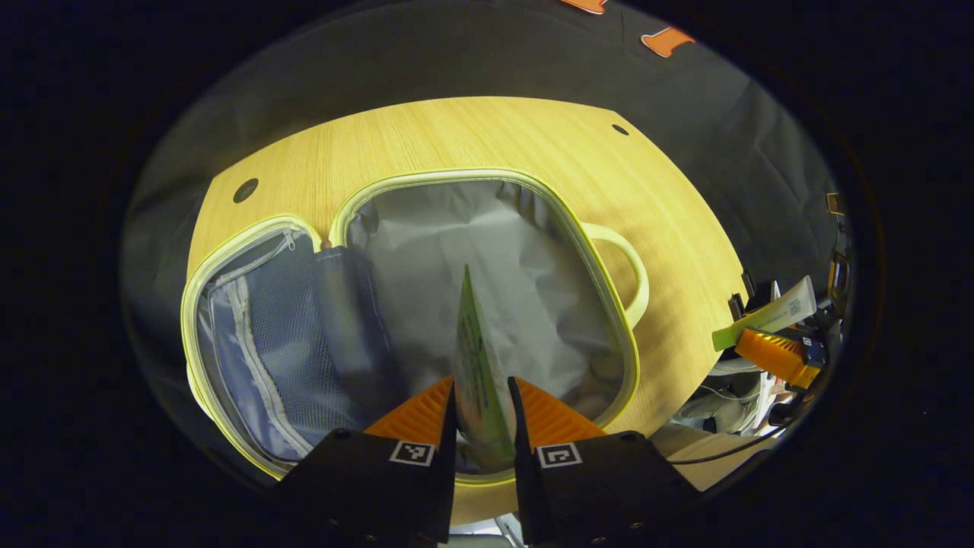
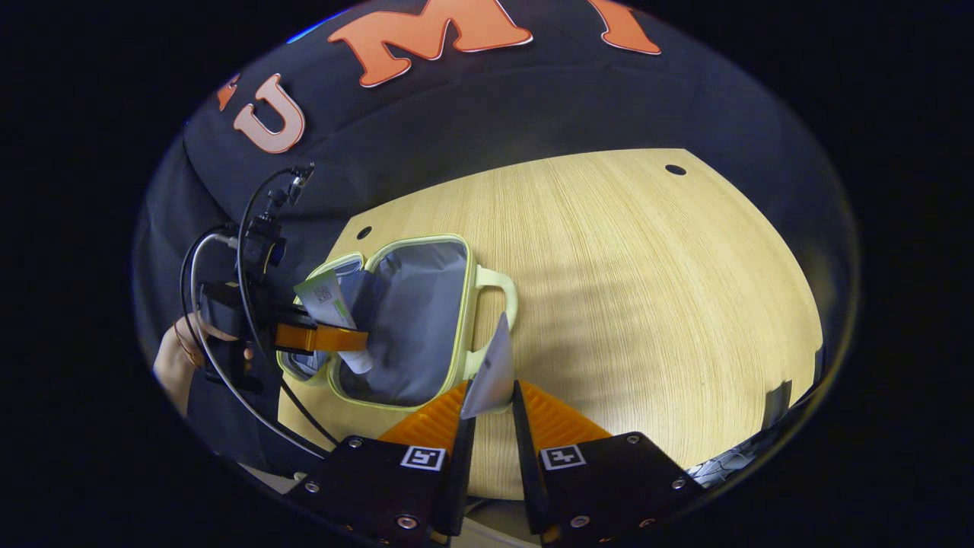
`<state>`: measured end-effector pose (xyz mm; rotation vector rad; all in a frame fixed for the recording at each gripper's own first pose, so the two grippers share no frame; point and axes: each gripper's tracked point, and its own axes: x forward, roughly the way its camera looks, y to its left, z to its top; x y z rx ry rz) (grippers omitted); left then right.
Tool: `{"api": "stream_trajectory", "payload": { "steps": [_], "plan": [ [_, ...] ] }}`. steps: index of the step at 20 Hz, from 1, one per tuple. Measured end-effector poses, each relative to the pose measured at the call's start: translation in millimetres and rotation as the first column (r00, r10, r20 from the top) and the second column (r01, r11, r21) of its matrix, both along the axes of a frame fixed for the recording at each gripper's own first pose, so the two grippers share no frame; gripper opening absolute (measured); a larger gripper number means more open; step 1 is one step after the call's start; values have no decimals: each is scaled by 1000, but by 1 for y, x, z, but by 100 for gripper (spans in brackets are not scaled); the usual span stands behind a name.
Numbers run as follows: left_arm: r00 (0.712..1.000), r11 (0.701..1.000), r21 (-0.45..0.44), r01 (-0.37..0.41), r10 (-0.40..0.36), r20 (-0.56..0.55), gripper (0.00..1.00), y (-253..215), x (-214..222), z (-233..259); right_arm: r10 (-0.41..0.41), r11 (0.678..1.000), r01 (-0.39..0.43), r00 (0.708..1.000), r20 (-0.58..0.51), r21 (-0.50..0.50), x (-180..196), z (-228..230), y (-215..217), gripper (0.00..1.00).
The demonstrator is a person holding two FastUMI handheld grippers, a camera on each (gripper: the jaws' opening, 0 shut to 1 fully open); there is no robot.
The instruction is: First open the suitcase, pack the skin care products into it, and then close the suitcase.
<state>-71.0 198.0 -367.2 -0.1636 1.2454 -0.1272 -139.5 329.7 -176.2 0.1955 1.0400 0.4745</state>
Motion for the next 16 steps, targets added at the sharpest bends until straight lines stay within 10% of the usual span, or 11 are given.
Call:
{"api": "stream_trajectory", "payload": {
  "steps": [7,11,16],
  "plan": [
    [1000,999,20,-30,30,9,40,13,7,-8,30,999,-29,999,13,-27,6,1,8,32],
    [999,999,29,-42,41,34,99,15,4,3,44,999,-44,999,15,1,8,8,19,32],
    [993,997,32,-74,71,99,98,23,-2,16,66,998,-66,998,22,-2,17,16,22,31]
  ]
}}
